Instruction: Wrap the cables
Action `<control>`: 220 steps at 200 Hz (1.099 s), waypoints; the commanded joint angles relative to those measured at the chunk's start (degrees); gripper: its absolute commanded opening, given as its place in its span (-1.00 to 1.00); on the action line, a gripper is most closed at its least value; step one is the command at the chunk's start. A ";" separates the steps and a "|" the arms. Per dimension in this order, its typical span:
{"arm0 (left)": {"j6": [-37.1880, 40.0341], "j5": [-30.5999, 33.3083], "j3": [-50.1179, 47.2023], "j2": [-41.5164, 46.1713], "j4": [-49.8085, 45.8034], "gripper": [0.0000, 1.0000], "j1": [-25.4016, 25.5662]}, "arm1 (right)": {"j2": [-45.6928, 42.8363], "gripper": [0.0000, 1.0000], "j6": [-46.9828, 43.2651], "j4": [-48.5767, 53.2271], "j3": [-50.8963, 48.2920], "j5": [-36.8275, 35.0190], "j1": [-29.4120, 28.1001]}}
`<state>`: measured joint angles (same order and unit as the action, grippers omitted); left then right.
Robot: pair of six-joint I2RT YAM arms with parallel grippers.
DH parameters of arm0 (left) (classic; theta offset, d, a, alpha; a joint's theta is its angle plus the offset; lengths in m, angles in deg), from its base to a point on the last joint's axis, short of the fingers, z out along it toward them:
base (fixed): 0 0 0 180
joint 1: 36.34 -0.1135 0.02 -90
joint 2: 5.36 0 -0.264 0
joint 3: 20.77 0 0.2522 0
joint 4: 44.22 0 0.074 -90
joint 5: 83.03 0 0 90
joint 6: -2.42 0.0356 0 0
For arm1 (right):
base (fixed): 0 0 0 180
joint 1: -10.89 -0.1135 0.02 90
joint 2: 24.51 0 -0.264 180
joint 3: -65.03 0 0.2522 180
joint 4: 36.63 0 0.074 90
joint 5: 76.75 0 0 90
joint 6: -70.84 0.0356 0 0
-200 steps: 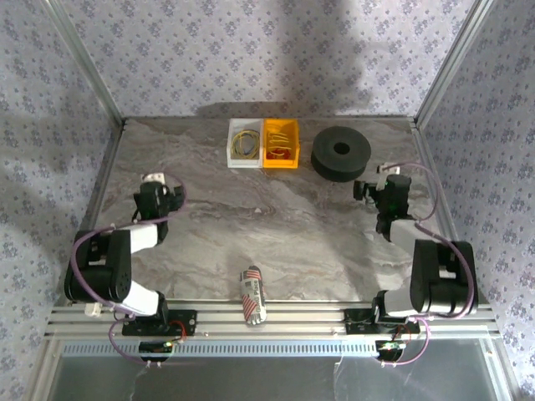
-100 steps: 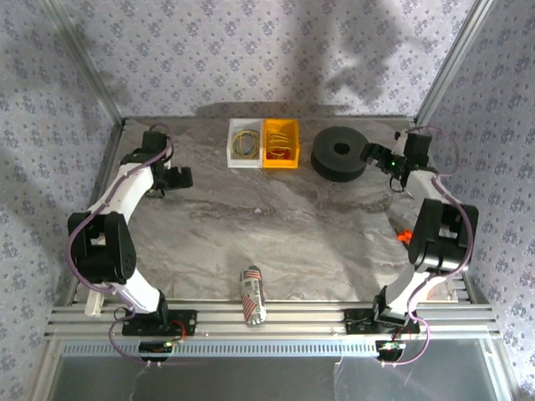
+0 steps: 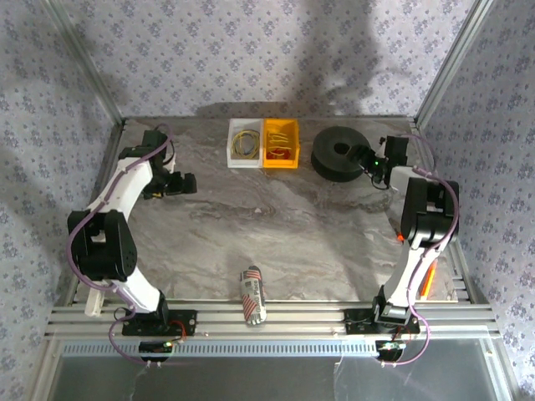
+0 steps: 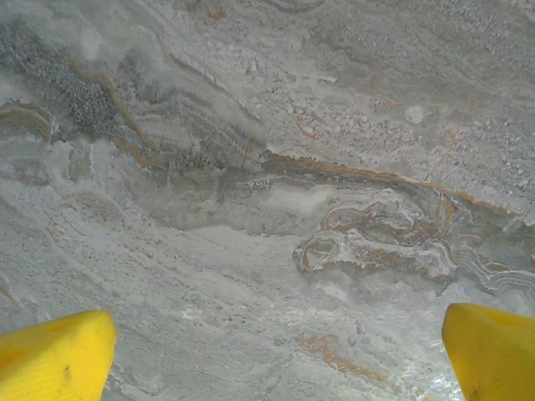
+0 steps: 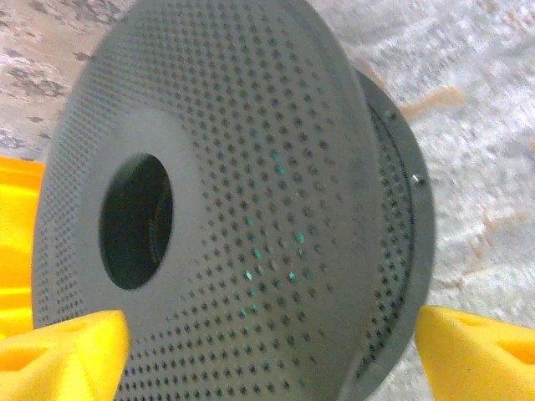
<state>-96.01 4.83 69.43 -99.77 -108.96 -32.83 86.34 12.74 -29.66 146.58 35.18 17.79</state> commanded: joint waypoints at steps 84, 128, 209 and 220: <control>1.65 0.03 1.53 -0.18 -2.54 0.99 0.33 | 2.32 -0.34 8.12 -5.16 1.54 -3.40 -1.65; 1.82 0.49 1.65 0.14 -2.46 1.00 0.40 | -5.69 -1.00 2.21 -1.16 -2.95 -9.54 -4.61; 2.32 0.55 1.57 0.18 -2.28 0.99 0.39 | -29.73 -1.00 -12.35 18.42 -6.53 -11.34 -13.38; 2.27 0.51 1.56 0.14 -2.19 1.00 0.41 | -33.57 -1.00 -12.70 21.90 -6.74 -10.57 -14.42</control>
<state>-94.45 4.90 69.45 -99.99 -109.49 -32.79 60.63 6.03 -19.28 140.09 25.09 5.35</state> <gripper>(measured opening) 0.997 0.042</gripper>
